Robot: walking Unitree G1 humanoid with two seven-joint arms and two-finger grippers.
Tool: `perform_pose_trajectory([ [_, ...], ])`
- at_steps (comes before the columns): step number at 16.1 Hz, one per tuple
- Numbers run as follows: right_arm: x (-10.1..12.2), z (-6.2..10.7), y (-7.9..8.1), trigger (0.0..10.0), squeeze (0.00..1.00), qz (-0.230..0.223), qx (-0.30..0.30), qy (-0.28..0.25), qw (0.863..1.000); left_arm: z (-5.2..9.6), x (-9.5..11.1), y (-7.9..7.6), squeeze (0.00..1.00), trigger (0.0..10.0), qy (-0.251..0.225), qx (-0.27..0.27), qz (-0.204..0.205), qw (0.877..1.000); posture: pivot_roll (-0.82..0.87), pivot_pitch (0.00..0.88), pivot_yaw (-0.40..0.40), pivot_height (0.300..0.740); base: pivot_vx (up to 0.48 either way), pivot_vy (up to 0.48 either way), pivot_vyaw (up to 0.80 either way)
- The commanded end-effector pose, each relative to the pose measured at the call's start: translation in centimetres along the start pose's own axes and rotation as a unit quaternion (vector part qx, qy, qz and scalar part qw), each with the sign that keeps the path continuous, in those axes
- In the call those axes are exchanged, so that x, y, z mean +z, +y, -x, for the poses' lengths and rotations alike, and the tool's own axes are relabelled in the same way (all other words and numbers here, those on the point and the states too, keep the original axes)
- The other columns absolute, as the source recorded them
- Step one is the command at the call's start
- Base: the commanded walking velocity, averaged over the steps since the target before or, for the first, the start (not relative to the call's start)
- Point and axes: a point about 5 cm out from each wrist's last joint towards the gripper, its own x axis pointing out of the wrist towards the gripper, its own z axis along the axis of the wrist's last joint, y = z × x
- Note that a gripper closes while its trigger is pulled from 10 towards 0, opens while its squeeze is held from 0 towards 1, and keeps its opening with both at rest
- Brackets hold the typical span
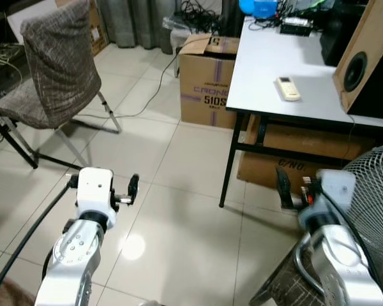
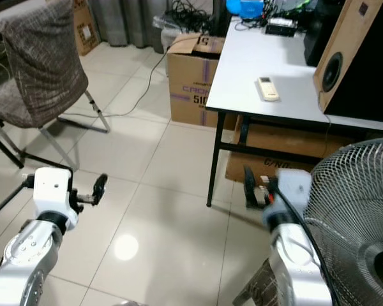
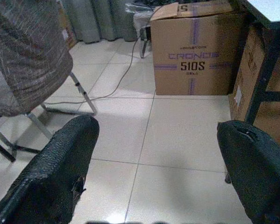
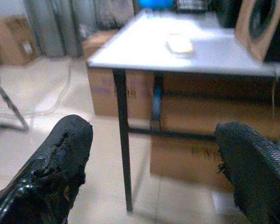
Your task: Move the pillow to the sofa from floor
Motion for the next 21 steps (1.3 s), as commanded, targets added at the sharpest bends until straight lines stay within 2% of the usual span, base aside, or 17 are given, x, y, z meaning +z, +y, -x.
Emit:
perform_pose_trajectory([
  [1,-0.7,0.1,0.3,10.0,0.0,0.003,-0.004,0.009,1.0,0.2,0.2,-0.1,0.98,10.0,0.002,-0.01,0.004,1.0,0.02,0.0,0.067,0.74,0.0,0.0,0.0],
  [2,-1.6,0.1,0.4,10.0,0.0,-0.025,0.001,0.042,0.999,-0.2,0.4,-0.5,0.0,10.0,0.002,-0.027,-0.007,1.0,0.02,0.0,0.07,0.74,0.0,0.0,0.0],
  [3,-1.9,0.1,0.3,10.0,0.0,-0.027,-0.012,0.051,0.998,-0.3,0.4,-0.5,0.0,10.0,0.0,-0.028,-0.017,0.999,0.02,0.0,0.074,0.74,0.0,0.0,0.0],
  [5,-2.3,0.2,0.8,10.0,0.0,-0.039,-0.013,0.072,0.997,-0.8,0.7,-0.7,0.0,10.0,-0.009,-0.027,-0.009,1.0,0.0,0.0,0.076,0.74,0.0,0.0,0.0],
  [7,-2.3,-0.5,0.8,10.0,0.0,-0.021,-0.015,0.078,0.997,-1.2,0.5,-1.0,0.0,10.0,-0.011,-0.018,0.006,1.0,-0.02,0.0,0.06,0.74,0.0,-0.311,0.0],
  [10,-2.0,-1.5,0.0,10.0,0.0,0.0,-0.016,0.075,0.997,-1.5,0.3,-1.2,0.0,10.0,-0.007,-0.005,0.023,1.0,-0.01,0.0,0.034,0.74,0.0,-0.107,0.0],
  [13,-1.4,-2.8,0.2,10.0,0.0,-0.005,0.004,0.079,0.997,-2.0,0.6,-0.3,0.0,10.0,-0.006,0.015,0.021,1.0,0.01,0.0,0.003,0.74,0.0,0.0,0.0],
  [16,-1.3,-3.4,0.9,10.0,0.0,-0.035,0.022,0.073,0.996,-2.4,1.1,0.0,0.0,10.0,-0.013,0.019,0.009,1.0,0.03,0.0,-0.004,0.74,0.0,0.0,0.0],
  [21,-2.3,-3.2,0.9,10.0,0.0,-0.011,0.001,0.095,0.995,-3.1,0.8,0.1,0.0,10.0,-0.002,0.007,-0.005,1.0,0.02,0.0,0.018,0.74,0.0,0.0,0.0],
])
